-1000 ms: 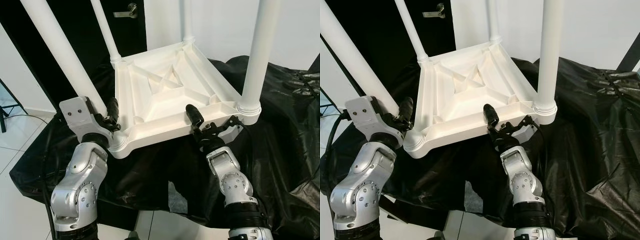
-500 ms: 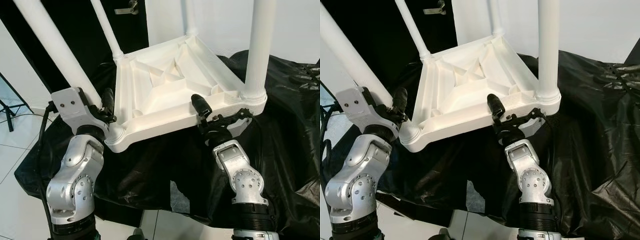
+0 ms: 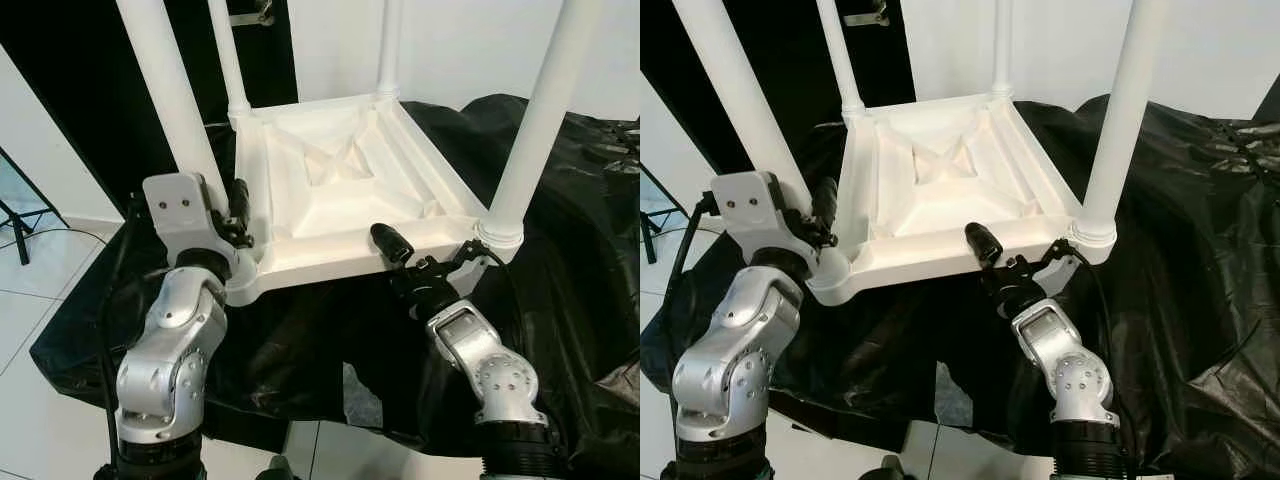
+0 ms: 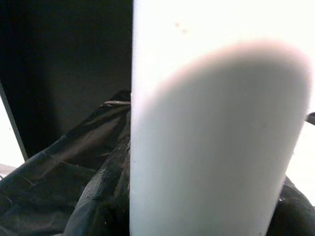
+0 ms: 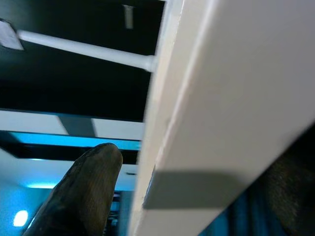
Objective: Building children table
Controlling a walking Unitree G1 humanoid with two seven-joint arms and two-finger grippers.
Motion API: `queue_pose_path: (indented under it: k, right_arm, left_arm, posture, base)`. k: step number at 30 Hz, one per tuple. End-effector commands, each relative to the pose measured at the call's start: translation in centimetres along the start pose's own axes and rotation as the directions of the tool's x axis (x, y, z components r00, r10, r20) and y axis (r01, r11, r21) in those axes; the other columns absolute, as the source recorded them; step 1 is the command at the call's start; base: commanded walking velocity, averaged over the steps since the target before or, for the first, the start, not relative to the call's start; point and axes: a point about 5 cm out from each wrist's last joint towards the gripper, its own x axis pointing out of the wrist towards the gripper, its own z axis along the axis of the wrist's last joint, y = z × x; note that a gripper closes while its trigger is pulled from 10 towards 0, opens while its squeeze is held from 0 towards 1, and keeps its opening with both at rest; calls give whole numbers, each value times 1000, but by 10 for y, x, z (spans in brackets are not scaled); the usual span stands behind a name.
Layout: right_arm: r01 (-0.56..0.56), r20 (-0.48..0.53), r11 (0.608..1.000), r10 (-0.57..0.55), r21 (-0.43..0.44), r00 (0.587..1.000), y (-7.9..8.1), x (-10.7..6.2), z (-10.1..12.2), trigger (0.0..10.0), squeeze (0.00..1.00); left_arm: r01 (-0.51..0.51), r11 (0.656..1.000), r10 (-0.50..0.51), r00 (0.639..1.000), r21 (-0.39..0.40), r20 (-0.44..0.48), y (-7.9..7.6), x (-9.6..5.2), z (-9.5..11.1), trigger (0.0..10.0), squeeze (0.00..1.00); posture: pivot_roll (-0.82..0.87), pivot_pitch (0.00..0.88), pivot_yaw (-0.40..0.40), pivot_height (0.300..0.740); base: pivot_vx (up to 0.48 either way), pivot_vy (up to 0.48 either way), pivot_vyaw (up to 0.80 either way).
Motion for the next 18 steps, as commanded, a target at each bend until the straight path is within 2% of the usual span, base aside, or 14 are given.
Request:
queue_pose_path:
  k: [1, 2, 3, 4, 6, 8, 10, 13, 14, 17, 18]
  right_arm:
    - [-44, -90, 988, 58, 149, 994, 1, -26, -42, 10000, 0]
    - [-49, -140, 989, 69, 140, 988, 1, -32, -47, 10000, 0]
    - [-49, -140, 989, 69, 140, 988, 1, -32, -47, 10000, 0]
    - [-36, -203, 991, 61, 125, 977, -4, -42, -52, 10000, 0]
    - [-25, -261, 996, 47, 87, 964, -13, -58, -52, 10000, 0]
    - [-25, -261, 996, 47, 87, 964, -13, -58, -52, 10000, 0]
    - [-37, -306, 996, 60, 80, 950, -19, -68, -48, 10000, 0]
    - [-37, -306, 996, 60, 80, 950, -19, -68, -48, 10000, 0]
    - [-27, -362, 998, 45, 55, 931, -24, -73, -47, 10000, 0]
    - [-49, -406, 999, 51, 15, 913, -26, -77, -45, 10000, 0]
    - [-98, -412, 994, 70, -46, 908, -24, -79, -40, 10000, 0]
  left_arm:
    - [46, 999, -45, 998, -8, 50, -11, 4, 6, 10000, 0]
    - [43, 999, -43, 997, 5, 60, -11, 6, 8, 10000, 0]
    - [43, 999, -43, 997, 5, 60, -11, 6, 8, 10000, 0]
    - [47, 999, -48, 996, 12, 69, -11, 8, 10, 10000, 0]
    - [54, 998, -55, 995, 15, 79, -11, 11, 13, 10000, 0]
    - [54, 998, -55, 995, 15, 79, -11, 11, 13, 10000, 0]
    - [69, 997, -70, 994, 17, 83, -13, 13, 15, 10000, 0]
    - [69, 997, -70, 994, 17, 83, -13, 13, 15, 10000, 0]
    - [77, 997, -78, 993, 20, 83, -14, 14, 14, 10000, 0]
    - [82, 996, -84, 993, 21, 84, -16, 16, 14, 10000, 0]
    - [84, 996, -86, 992, 22, 87, -16, 17, 15, 10000, 0]
  posture:
    - [165, 90, 52, 740]
    - [165, 90, 52, 740]
    - [165, 90, 52, 740]
    - [156, 91, 62, 740]
    - [145, 95, 73, 740]
    - [145, 95, 73, 740]
    - [128, 96, 84, 740]
    - [128, 96, 84, 740]
    - [125, 96, 87, 740]
    - [119, 91, 87, 740]
    - [117, 91, 83, 740]
  base:
    - [0, 0, 0]
    - [0, 0, 0]
    - [0, 0, 0]
    - [0, 0, 0]
    - [0, 0, 0]
    - [0, 0, 0]
    - [0, 0, 0]
    - [0, 0, 0]
    - [0, 0, 0]
    - [0, 0, 0]
    - [0, 0, 0]
